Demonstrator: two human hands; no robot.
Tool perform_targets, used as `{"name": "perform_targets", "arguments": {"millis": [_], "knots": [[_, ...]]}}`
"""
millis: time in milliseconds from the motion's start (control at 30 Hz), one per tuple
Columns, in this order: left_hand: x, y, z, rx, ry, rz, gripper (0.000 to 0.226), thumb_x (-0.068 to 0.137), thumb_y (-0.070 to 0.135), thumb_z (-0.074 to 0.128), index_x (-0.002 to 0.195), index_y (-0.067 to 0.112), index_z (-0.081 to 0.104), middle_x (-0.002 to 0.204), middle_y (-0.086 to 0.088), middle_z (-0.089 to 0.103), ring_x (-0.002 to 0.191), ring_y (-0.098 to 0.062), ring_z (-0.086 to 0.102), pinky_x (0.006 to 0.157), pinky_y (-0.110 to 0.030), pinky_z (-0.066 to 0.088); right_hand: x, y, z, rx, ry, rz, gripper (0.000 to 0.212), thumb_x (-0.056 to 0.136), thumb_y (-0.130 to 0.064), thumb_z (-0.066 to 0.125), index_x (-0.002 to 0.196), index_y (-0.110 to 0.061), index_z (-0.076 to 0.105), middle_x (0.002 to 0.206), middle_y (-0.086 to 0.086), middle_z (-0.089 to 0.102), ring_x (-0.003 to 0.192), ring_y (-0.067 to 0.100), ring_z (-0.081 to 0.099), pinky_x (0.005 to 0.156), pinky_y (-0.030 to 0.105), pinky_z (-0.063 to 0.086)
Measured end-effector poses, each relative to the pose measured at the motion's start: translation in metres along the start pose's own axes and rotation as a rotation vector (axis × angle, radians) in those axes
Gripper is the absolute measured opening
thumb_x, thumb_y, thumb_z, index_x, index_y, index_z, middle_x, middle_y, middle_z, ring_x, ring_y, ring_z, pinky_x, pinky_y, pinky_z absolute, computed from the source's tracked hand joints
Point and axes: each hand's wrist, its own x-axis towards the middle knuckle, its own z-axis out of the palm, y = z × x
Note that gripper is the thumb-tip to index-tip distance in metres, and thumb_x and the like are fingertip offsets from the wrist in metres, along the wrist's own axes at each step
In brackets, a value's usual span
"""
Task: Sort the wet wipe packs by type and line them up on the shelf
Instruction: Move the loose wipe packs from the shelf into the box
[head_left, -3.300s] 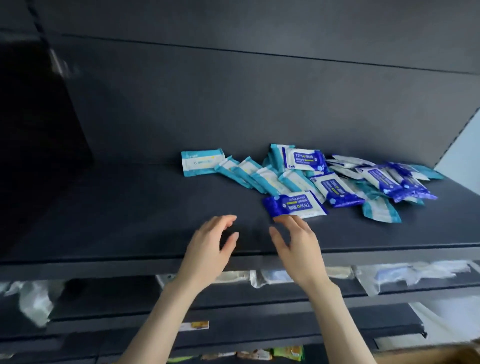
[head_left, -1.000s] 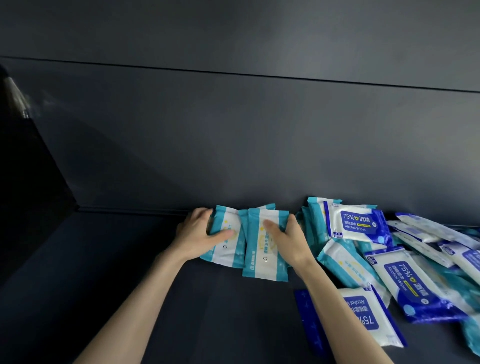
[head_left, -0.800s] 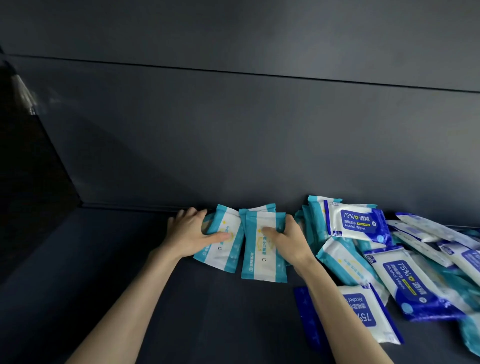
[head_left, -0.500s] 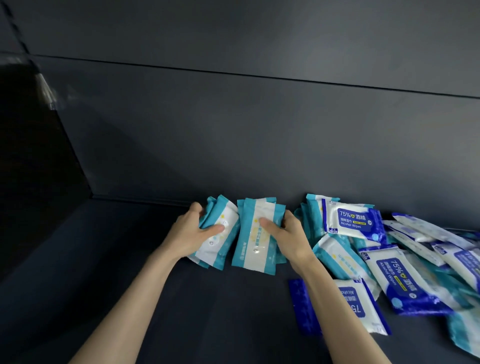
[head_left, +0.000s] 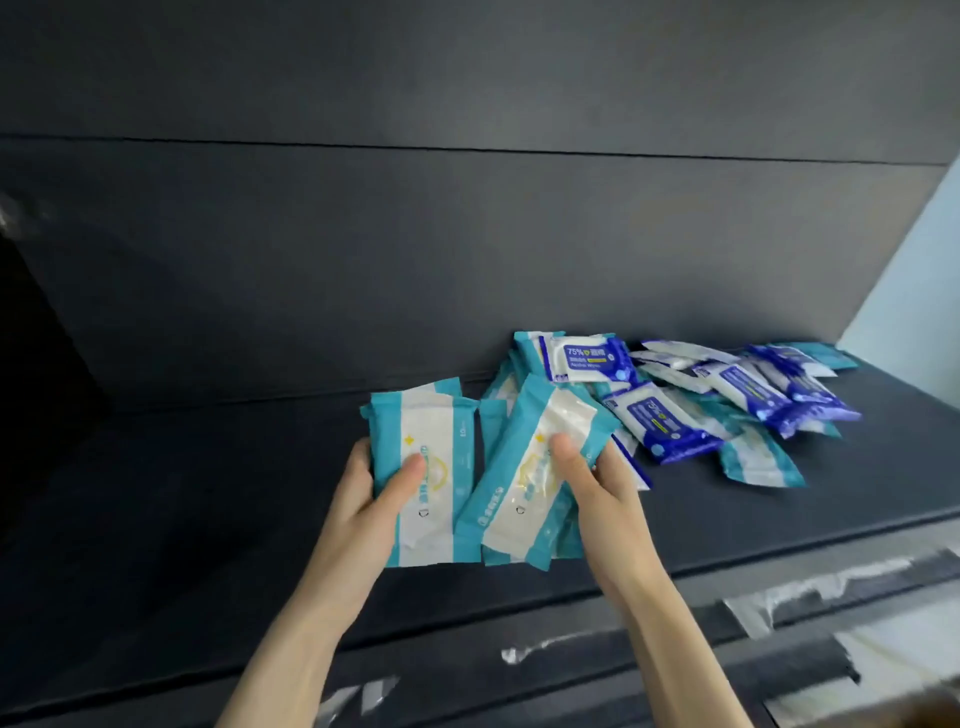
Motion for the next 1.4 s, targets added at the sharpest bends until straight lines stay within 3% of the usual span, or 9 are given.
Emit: {"name": "perform_targets", "arguments": {"millis": [67,200,367,467,633,800,1067,1233,1400], "knots": [[-0.026,-0.009,0.004,-0.009,-0.064,-0.024,0.021,0.088,0.026,0.059,0.109,0.025,0.059,0.107,0.002,0.070,0.100,-0.015,0.066,0.087,-0.037,0.050,-0.036,0.008,-0.006,-0.019,0.071,-0.029,0.019,0.092,-0.016,0.055,0.110,-0.011,0.060,0.097,0.003,0.073,0.085,0.016,0.069,0.070,0.028,0.056],[-0.081,-0.026,0.007,0.068,-0.190,-0.040,0.027,0.081,0.034,0.060,0.105,0.022,0.056,0.094,0.004,0.070,0.091,-0.014,0.067,0.079,-0.035,0.052,-0.111,0.033,-0.017,-0.020,0.259,0.041,0.023,0.089,-0.019,0.060,0.108,-0.008,0.056,0.097,0.013,0.071,0.083,0.027,0.070,0.073,0.042,0.057],[-0.145,-0.048,0.030,0.127,-0.374,-0.110,0.027,0.079,0.036,0.060,0.103,0.027,0.056,0.090,0.013,0.071,0.087,-0.007,0.067,0.071,-0.024,0.051,-0.203,0.043,-0.041,-0.033,0.449,0.080,0.034,0.083,-0.034,0.059,0.104,-0.008,0.053,0.089,0.010,0.072,0.075,0.025,0.071,0.062,0.034,0.057],[-0.176,-0.058,0.058,0.116,-0.525,-0.171,0.026,0.080,0.033,0.062,0.104,0.025,0.056,0.092,0.006,0.072,0.088,-0.014,0.069,0.070,-0.030,0.054,-0.252,0.038,-0.067,-0.038,0.612,0.031,0.039,0.080,-0.034,0.058,0.105,-0.004,0.053,0.087,0.008,0.072,0.072,0.020,0.069,0.059,0.030,0.057],[-0.241,-0.071,0.123,0.114,-0.797,-0.268,0.022,0.086,0.024,0.061,0.107,0.020,0.052,0.093,0.003,0.071,0.086,-0.015,0.069,0.066,-0.026,0.055,-0.342,0.028,-0.126,-0.064,0.900,0.016,0.027,0.089,-0.029,0.056,0.103,-0.006,0.053,0.089,0.012,0.070,0.073,0.022,0.069,0.062,0.034,0.057],[-0.327,-0.105,0.189,0.171,-0.969,-0.341,0.023,0.086,0.027,0.066,0.105,0.024,0.052,0.095,0.002,0.070,0.088,-0.014,0.069,0.068,-0.027,0.054,-0.441,0.032,-0.188,-0.033,1.104,0.049,0.022,0.092,-0.026,0.053,0.101,-0.006,0.054,0.083,0.004,0.071,0.070,0.017,0.070,0.055,0.025,0.055],[-0.471,-0.159,0.267,0.294,-1.113,-0.469,0.016,0.090,0.018,0.060,0.102,0.020,0.050,0.091,0.003,0.065,0.068,0.003,0.065,0.053,-0.011,0.047,-0.577,0.055,-0.279,-0.005,1.272,0.211,0.021,0.093,-0.027,0.055,0.105,-0.010,0.052,0.089,0.005,0.071,0.072,0.016,0.070,0.057,0.025,0.056],[-0.500,-0.179,0.308,0.338,-1.140,-0.544,0.012,0.093,0.017,0.056,0.101,0.021,0.049,0.092,0.003,0.065,0.068,0.003,0.066,0.053,-0.012,0.048,-0.608,0.063,-0.323,0.012,1.275,0.294,0.022,0.088,-0.021,0.064,0.107,-0.019,0.053,0.103,0.009,0.067,0.086,0.021,0.069,0.072,0.035,0.058],[-0.492,-0.202,0.358,0.354,-1.121,-0.598,0.010,0.094,0.016,0.054,0.103,0.016,0.050,0.096,-0.002,0.066,0.072,0.000,0.067,0.057,-0.016,0.051,-0.597,0.066,-0.377,0.032,1.270,0.306,0.023,0.088,-0.014,0.064,0.107,-0.021,0.053,0.103,0.004,0.067,0.087,0.017,0.069,0.072,0.031,0.058]]}}
